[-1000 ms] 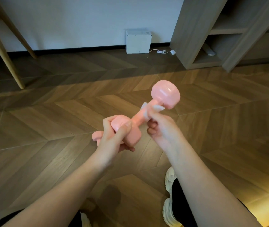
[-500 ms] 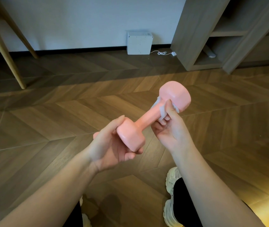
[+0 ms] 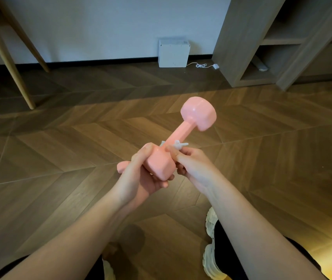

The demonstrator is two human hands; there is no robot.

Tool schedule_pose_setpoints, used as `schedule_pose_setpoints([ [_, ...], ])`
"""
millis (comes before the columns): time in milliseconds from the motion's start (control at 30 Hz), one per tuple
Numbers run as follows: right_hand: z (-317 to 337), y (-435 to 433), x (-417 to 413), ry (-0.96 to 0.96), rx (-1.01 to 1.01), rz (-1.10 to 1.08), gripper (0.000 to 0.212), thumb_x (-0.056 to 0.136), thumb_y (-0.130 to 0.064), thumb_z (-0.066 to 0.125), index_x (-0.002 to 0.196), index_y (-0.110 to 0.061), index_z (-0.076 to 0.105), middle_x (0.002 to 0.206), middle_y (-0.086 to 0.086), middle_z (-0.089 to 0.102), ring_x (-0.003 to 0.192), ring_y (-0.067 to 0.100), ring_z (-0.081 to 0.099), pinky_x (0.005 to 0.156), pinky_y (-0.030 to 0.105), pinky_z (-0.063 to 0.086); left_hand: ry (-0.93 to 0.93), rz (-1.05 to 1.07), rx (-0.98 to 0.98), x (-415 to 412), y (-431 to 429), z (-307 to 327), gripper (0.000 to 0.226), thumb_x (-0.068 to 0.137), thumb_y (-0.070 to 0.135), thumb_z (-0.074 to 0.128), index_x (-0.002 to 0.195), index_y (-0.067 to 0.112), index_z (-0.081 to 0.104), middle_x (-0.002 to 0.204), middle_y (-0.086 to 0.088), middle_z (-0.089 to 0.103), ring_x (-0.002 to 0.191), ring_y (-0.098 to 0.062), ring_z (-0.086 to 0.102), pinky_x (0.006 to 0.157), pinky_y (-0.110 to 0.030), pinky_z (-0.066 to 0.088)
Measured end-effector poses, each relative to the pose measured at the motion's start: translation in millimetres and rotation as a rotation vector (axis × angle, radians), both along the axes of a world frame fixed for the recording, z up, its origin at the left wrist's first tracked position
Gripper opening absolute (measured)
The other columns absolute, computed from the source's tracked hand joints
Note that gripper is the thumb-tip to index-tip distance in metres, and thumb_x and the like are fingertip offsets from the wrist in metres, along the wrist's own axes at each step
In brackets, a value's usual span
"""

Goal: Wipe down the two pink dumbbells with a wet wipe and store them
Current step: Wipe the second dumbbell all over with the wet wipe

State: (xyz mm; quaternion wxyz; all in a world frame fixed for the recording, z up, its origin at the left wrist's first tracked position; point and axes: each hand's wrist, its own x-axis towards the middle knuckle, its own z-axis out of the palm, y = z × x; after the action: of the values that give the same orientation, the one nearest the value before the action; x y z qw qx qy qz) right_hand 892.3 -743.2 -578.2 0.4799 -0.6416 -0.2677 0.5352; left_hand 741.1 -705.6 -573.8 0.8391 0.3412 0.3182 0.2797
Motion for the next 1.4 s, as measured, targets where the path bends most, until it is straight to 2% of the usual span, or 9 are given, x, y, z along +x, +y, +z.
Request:
schedule_pose_setpoints([
  [100,2.0,-7.4,13.0,-0.032,0.0,0.101,0.01,0.09,-0.021,0.07,0.095,-0.017,0.077,0.069,-0.014,0.064,0.066,0.006,0.051,0.063,0.024,0.038,-0.009,0.051,-0.056,-2.7,-0.7,1.3,0.041,0.083,0.043,0.059,0.096,0.006,0.071,0.096,-0.025,0.065,0.07,-0.034,0.059,0.05,-0.032,0.046],
  [267,0.7,-12.1,28.9,0.27,0.05,-0.152,0.054,0.076,0.025,0.038,0.113,-0.005,0.064,0.096,0.01,0.068,0.081,0.019,0.066,0.07,0.028,0.046,-0.003,0.075,-0.067,-5.7,0.7,1.8,0.049,0.08,0.044,0.059,0.114,0.009,0.052,0.092,-0.023,0.062,0.07,-0.035,0.058,0.049,-0.031,0.045],
  [400,2.5,-10.8,28.0,0.588,0.09,-0.171,0.048,0.068,0.012,0.034,0.103,-0.01,0.058,0.08,0.006,0.053,0.063,0.015,0.053,0.065,0.028,0.042,0.017,0.089,-0.068,-5.6,-2.5,3.3,0.051,0.079,0.042,0.06,0.116,0.007,0.052,0.093,-0.024,0.061,0.071,-0.036,0.058,0.049,-0.031,0.046],
  [500,5.0,-6.4,23.6,0.551,0.06,-0.1,0.012,0.081,-0.016,0.06,0.069,-0.02,0.061,0.061,-0.001,0.041,0.052,0.012,0.037,0.056,0.026,0.03,0.027,0.092,-0.064,-4.0,-7.5,2.9,0.044,0.079,0.041,0.06,0.105,0.006,0.054,0.094,-0.024,0.06,0.073,-0.036,0.056,0.049,-0.031,0.046],
  [533,3.0,-5.9,21.7,0.505,0.024,-0.118,0.029,0.086,-0.032,0.064,0.06,-0.021,0.059,0.058,-0.001,0.039,0.051,0.012,0.035,0.054,0.026,0.03,0.026,0.084,-0.064,-3.5,-9.4,2.4,0.042,0.079,0.041,0.06,0.103,0.007,0.054,0.094,-0.024,0.06,0.073,-0.036,0.056,0.049,-0.031,0.045],
  [767,-7.3,-4.2,11.0,0.468,0.058,-0.239,0.026,0.094,-0.033,0.063,0.109,-0.012,0.057,0.086,0.003,0.052,0.05,0.007,0.038,0.043,0.02,0.032,0.007,0.042,-0.071,0.1,-15.7,0.8,0.05,0.08,0.043,0.059,0.113,0.007,0.054,0.091,-0.022,0.063,0.071,-0.035,0.058,0.051,-0.031,0.047],
  [1000,-17.3,1.7,8.8,0.458,0.113,-0.225,0.021,0.099,-0.028,0.057,0.107,-0.011,0.067,0.114,0.007,0.073,0.057,0.008,0.038,0.054,0.02,0.034,0.019,-0.06,-0.102,-1.6,-12.6,-9.5,0.042,0.086,0.049,0.058,0.11,0.016,0.066,0.11,-0.024,0.068,0.093,-0.04,0.066,0.068,-0.041,0.06],
  [1200,-47.3,26.4,28.9,0.492,-0.02,-0.237,0.026,0.101,-0.029,0.054,0.114,-0.01,0.064,0.089,0.003,0.078,0.068,0.008,0.071,0.061,0.022,0.055,0.412,-0.241,-0.102,-7.2,36.2,-52.7,0.052,0.099,0.052,0.045,0.12,0.006,0.059,0.104,-0.018,0.066,0.096,-0.032,0.065,0.085,-0.048,0.056],
  [1400,-135.8,55.3,48.4,0.394,-0.255,-0.117,0.02,0.101,-0.027,0.052,0.11,-0.013,0.062,0.079,0.0,0.074,0.061,0.01,0.06,0.064,0.026,0.048,0.878,-0.14,-0.071,-13.5,94.2,-157.0,0.013,0.102,0.025,0.055,0.103,0.013,0.055,0.094,-0.009,0.055,0.081,-0.022,0.054,0.076,-0.036,0.049],
])
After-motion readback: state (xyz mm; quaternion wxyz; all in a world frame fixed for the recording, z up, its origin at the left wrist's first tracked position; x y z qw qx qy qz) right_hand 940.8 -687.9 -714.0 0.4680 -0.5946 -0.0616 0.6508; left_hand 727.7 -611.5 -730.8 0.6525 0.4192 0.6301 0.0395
